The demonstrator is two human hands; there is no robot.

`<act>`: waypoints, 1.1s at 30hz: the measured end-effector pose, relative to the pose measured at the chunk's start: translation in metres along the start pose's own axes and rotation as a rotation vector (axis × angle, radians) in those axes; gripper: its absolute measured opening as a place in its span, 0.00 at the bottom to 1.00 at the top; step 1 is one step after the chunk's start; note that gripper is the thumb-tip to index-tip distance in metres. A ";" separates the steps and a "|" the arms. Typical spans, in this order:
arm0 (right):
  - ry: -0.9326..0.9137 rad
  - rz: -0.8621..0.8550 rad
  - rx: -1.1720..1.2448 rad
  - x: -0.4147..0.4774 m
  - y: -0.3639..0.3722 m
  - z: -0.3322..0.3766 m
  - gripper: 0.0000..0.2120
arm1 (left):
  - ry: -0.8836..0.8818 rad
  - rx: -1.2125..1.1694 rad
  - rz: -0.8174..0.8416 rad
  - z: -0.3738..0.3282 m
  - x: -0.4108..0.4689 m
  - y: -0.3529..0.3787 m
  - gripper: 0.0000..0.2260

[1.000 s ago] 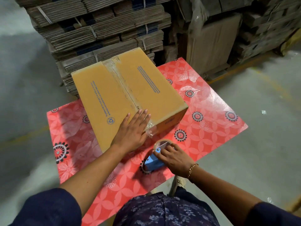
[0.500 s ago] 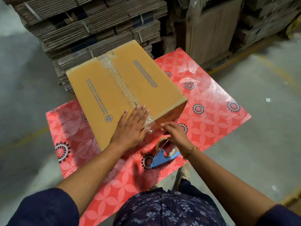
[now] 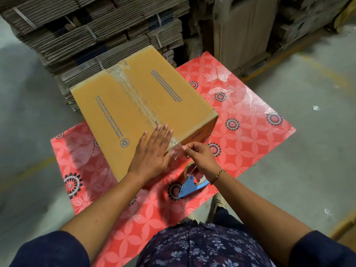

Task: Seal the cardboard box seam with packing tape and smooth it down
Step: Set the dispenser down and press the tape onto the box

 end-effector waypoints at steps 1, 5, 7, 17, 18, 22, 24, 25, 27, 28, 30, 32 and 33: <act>0.008 -0.008 0.000 0.000 -0.001 -0.002 0.12 | 0.008 0.005 -0.017 -0.001 -0.001 -0.002 0.32; -0.027 -0.026 -0.015 0.003 0.002 -0.003 0.12 | 0.190 0.047 -0.179 -0.015 -0.010 -0.013 0.28; -0.027 -0.028 0.003 0.005 0.003 -0.006 0.12 | 0.296 0.028 -0.251 -0.022 -0.015 -0.019 0.24; -0.044 -0.067 -0.003 0.008 0.004 -0.011 0.11 | 0.263 0.004 -0.210 -0.021 -0.012 -0.019 0.10; -0.044 -0.074 -0.013 0.009 0.003 -0.012 0.11 | 0.259 0.001 -0.202 -0.021 -0.011 -0.019 0.10; -0.087 -0.119 -0.092 0.011 0.007 -0.011 0.09 | 0.252 0.031 -0.156 -0.021 -0.010 -0.019 0.12; -0.108 -0.154 -0.138 0.011 0.009 -0.010 0.10 | 0.256 0.064 -0.114 -0.022 -0.010 -0.017 0.14; -0.113 -0.166 -0.155 0.012 0.009 -0.010 0.11 | 0.260 0.075 -0.090 -0.023 -0.010 -0.016 0.16; -0.123 -0.159 -0.173 0.011 0.012 -0.010 0.11 | 0.258 0.096 -0.047 -0.024 -0.008 -0.015 0.19; -0.135 -0.149 -0.183 0.011 0.014 -0.011 0.11 | 0.250 0.099 -0.031 -0.023 -0.007 -0.014 0.19; -0.182 -0.147 -0.255 0.011 0.014 -0.009 0.10 | 0.233 0.098 -0.013 -0.023 -0.007 -0.013 0.15; -0.194 -0.172 -0.405 0.014 0.010 -0.010 0.11 | 0.233 0.109 -0.024 -0.025 -0.007 -0.014 0.10; -0.174 -0.189 -0.507 0.016 0.005 -0.013 0.12 | 0.235 0.105 -0.038 -0.025 -0.007 -0.015 0.08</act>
Point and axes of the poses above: each hand's wrist, its own x-axis towards the middle knuckle, its own y-axis out of the palm, z = x × y, the point moved 8 cm from there along x, towards the middle knuckle, and after that the axes turned 5 degrees about y, right-handed, at the moved point
